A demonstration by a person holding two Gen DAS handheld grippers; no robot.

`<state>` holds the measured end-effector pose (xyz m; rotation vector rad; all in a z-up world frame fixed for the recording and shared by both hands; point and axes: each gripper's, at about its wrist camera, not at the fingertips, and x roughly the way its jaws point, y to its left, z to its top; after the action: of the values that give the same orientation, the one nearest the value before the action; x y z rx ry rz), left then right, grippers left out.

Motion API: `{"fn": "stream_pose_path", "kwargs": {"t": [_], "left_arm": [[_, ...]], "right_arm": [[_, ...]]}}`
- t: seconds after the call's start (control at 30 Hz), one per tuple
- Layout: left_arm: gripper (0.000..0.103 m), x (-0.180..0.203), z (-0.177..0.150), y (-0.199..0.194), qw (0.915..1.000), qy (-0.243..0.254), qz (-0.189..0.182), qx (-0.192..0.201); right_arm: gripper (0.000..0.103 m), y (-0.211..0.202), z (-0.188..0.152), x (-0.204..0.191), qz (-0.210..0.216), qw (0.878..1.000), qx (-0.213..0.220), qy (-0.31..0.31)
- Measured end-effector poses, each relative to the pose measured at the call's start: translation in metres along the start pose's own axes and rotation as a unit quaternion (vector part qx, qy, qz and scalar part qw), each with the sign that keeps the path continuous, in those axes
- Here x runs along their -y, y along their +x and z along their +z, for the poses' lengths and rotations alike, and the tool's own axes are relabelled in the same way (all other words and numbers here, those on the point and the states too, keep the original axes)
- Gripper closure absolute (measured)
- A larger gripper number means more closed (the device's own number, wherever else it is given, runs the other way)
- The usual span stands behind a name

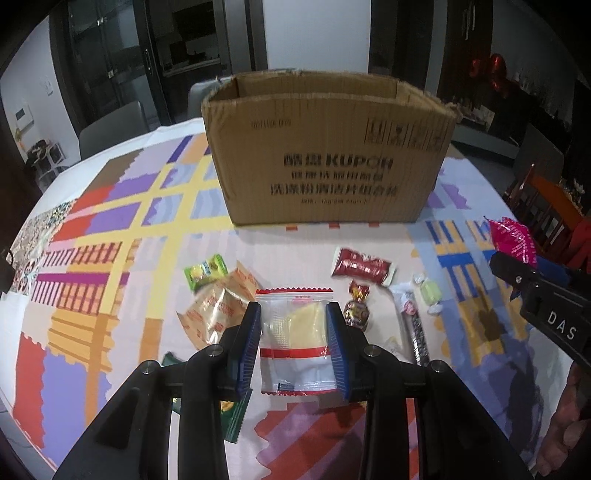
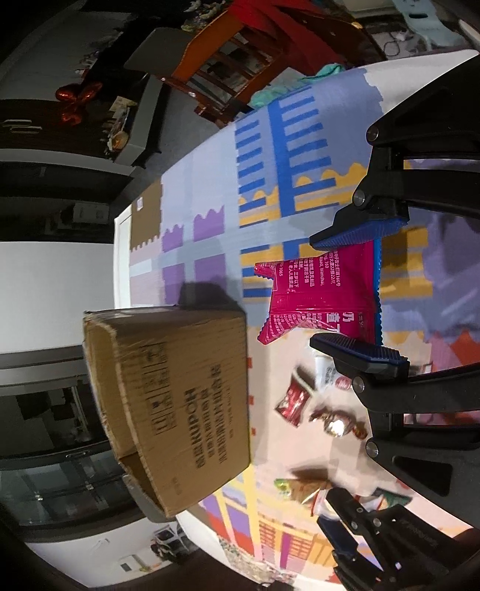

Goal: Organize snacks
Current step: 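Lift both held bags and carry them over the open cardboard box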

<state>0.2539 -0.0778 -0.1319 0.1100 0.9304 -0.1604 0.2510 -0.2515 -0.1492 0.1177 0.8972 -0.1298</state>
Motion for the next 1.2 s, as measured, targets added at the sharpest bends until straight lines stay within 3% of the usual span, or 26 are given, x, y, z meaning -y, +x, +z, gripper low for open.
{"fn": "stream_pose_path", "kwargs": {"t": [0.53, 1.2], "left_arm": [[0.068, -0.010, 0.041, -0.033, 0.9990, -0.005, -0.011, 0.042], [0.068, -0.030, 0.099, -0.043, 0.9961, -0.004, -0.004, 0.088]], "right_arm": [[0.055, -0.042, 0.043, -0.016, 0.017, 0.998, 0.054, -0.016], [0.055, -0.049, 0.091, -0.037, 0.029, 0.994, 0.095, -0.043]]}}
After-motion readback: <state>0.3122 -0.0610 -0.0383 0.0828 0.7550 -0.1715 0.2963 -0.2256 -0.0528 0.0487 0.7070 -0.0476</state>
